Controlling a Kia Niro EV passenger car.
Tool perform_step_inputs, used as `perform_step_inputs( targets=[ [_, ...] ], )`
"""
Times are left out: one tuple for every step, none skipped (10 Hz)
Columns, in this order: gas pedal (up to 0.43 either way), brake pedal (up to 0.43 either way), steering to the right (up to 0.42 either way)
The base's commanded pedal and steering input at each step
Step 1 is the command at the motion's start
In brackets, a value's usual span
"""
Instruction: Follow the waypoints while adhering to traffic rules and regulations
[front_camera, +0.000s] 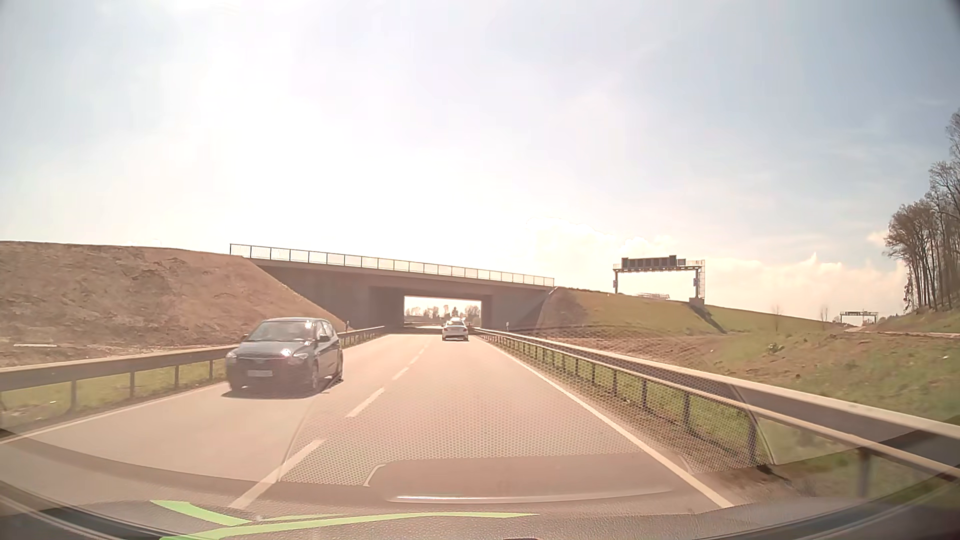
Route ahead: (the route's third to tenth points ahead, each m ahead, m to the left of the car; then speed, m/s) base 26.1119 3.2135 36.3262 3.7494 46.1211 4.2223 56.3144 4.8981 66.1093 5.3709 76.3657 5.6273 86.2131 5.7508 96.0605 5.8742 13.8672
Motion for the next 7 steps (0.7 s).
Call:
perform_step_inputs(
  targets=[
    [0.209,0.0,-0.015],
    [0.209,0.0,-0.014],
    [0.209,0.0,-0.013],
    [0.209,0.0,-0.012],
    [0.209,0.0,-0.012],
    [0.209,0.0,-0.012],
    [0.209,0.0,-0.012]
  ],
)
